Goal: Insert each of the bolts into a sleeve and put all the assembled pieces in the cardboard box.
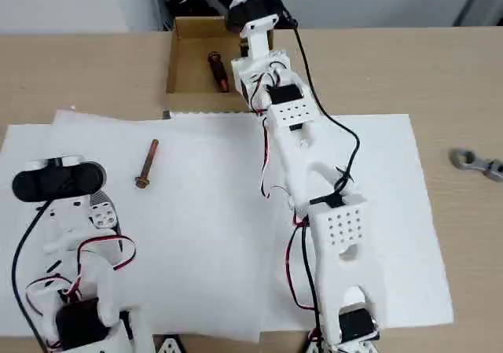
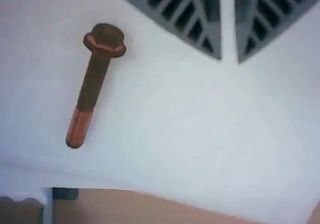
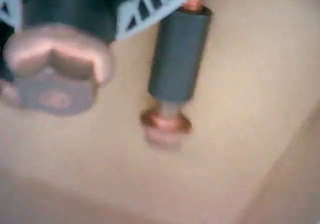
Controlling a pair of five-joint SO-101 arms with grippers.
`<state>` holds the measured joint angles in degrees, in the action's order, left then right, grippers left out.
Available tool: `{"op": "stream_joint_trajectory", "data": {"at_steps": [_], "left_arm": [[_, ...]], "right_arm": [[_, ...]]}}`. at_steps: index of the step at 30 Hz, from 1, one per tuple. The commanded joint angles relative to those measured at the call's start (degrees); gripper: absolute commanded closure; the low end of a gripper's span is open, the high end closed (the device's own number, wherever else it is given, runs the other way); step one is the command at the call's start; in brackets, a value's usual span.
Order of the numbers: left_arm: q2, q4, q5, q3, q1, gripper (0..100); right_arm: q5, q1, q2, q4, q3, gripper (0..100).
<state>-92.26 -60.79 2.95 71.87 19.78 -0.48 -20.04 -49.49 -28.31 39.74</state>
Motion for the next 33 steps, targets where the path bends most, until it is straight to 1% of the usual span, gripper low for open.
{"op": "stream_joint_trajectory", "data": {"at_steps": [1,7,12,19,21,24,25,26,28,33], "left_arm": [[-0.2,1.4,0.4,-0.2,0.3,99],[-0.2,1.4,0.4,-0.1,0.3,99],[-0.2,1.5,0.4,-0.1,0.2,99],[-0.2,1.5,0.4,-0.1,0.2,99],[-0.2,1.5,0.4,-0.1,0.2,99],[-0.2,1.5,0.4,-0.1,0.2,99],[-0.2,1.5,0.4,-0.1,0.2,99],[-0.2,1.5,0.4,-0.1,0.2,99],[-0.2,1.5,0.3,-0.1,0.2,99],[-0.2,1.6,0.2,-0.1,0.2,99]], "right_arm": [[0.5,0.2,-0.5,1.5,4.9,93.1],[0.4,0.2,-0.7,-1.1,4.9,91.6],[0.3,0.1,-0.7,-3.2,4.9,85.7],[0.4,-0.8,-0.7,-4.2,4.9,85.8],[0.5,-1.1,-0.7,-4.4,4.9,87.0],[0.5,-1.1,0.0,-6.4,4.9,98.3],[1.1,-1.1,0.6,-7.4,4.9,99.8],[1.8,-1.1,1.3,-9.5,4.9,98.7],[2.5,-0.8,3.1,-13.6,4.9,99.6],[2.5,0.1,9.9,-24.7,4.9,99.5]]}}
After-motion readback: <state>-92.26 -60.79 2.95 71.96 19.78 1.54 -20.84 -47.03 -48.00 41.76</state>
